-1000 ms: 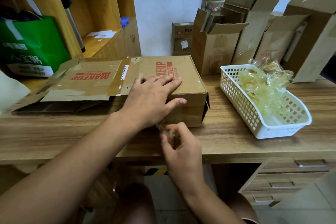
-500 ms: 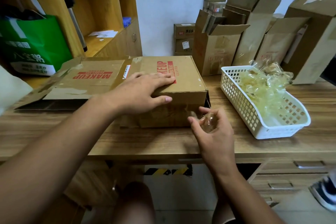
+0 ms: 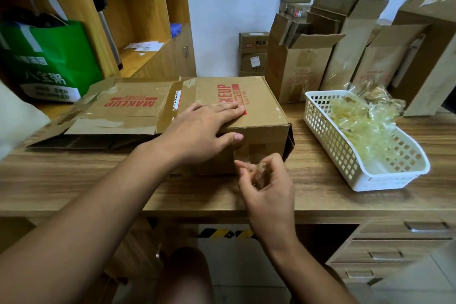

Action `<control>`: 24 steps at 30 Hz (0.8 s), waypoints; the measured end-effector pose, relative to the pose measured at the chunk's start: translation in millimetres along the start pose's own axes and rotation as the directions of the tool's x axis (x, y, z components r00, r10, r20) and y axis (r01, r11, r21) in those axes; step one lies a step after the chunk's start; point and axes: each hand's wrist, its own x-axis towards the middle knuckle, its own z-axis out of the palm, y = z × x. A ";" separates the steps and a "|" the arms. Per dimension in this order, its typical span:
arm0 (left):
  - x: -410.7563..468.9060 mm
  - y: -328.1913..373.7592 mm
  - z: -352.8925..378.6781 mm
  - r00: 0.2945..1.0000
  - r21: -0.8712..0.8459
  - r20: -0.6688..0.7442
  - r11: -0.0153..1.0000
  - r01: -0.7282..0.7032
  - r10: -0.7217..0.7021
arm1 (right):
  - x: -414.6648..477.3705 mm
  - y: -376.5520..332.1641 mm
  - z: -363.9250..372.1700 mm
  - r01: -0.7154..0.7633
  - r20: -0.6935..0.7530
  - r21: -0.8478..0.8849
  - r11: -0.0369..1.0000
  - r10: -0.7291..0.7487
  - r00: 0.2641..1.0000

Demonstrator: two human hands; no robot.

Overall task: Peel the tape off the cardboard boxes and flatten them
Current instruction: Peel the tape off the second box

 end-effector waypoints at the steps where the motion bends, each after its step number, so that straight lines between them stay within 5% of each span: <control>1: 0.0 0.1 0.5 1.000 -0.002 -0.001 1.000 -0.002 0.002 | -0.9 -1.2 2.1 -0.005 0.004 0.010 1.000 0.005 1.000; 11: 2.4 3.1 -3.1 0.998 -0.067 -0.002 0.996 0.058 -0.058 | -14.6 -13.7 27.1 -0.005 0.165 0.072 0.997 -0.007 0.986; 20: 3.0 -25.3 -29.9 0.964 -0.266 0.262 0.963 0.035 0.037 | 17.4 3.8 -16.0 0.101 0.095 -0.285 0.953 -0.077 0.993; 24: 0.2 -23.3 -25.8 0.973 -0.251 0.228 0.967 0.035 0.024 | 26.9 7.7 -18.3 0.052 0.127 -0.322 0.945 -0.011 0.992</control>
